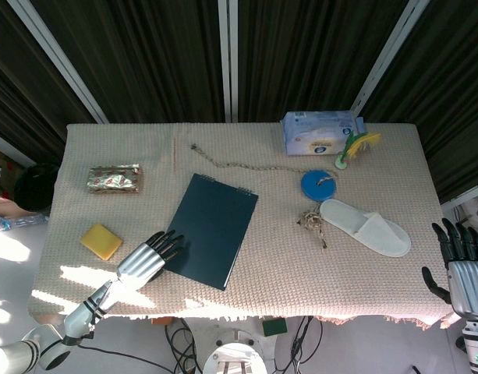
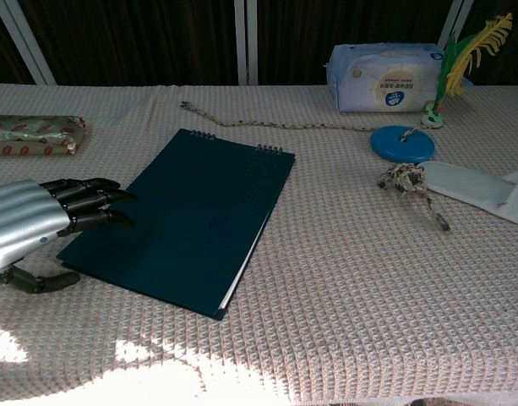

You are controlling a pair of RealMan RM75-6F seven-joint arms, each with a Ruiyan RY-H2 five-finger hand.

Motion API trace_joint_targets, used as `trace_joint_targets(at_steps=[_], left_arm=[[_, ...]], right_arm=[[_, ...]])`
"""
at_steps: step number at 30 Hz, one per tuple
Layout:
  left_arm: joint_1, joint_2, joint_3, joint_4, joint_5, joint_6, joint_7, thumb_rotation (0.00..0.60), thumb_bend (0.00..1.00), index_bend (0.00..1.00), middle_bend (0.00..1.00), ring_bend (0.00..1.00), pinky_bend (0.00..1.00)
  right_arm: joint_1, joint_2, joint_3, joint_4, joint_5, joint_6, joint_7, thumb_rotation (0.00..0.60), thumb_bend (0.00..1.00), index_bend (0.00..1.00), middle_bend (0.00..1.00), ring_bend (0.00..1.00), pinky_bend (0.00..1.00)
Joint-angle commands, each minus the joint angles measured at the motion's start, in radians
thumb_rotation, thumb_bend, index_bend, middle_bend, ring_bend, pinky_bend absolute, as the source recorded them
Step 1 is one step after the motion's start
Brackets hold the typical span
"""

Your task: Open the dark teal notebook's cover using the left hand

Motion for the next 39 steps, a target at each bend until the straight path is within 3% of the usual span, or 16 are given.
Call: trace_joint_targets(at_steps=[1,18,28,39], left_arm=[[-0.001,-0.004,0.001,0.004,-0.004,0.000,-0.009,0.600,0.27,0.21,0.08,0.02,0.17],[0.000,-0.036,-0.021,0.021,-0.041,0.027,-0.054,0.600,0.40,0.28,0.10,0.02,0.18],[-0.027,-0.077,-0.044,0.070,-0.058,0.007,-0.066,0.600,0.40,0.30,0.11,0.02,0.18],[-0.061,-0.243,-0.076,0.318,-0.051,0.078,-0.186,0.600,0.37,0.40,0.17,0.04,0.18]], right_arm=[[0.000,0.000,0.000,0.001,0.001,-0.001,0.001,0.600,0.34,0.00,0.00,0.00,0.00],[0.004,-0.003,-0.001,0.009,0.007,-0.016,0.000,0.600,0.34,0.00,0.00,0.00,0.00],[0.004,-0.005,0.000,0.013,0.017,-0.022,0.000,0.600,0.34,0.00,0.00,0.00,0.00],[0.009,-0.003,0.006,0.019,0.034,-0.034,0.012,0.600,0.34,0.00,0.00,0.00,0.00]])
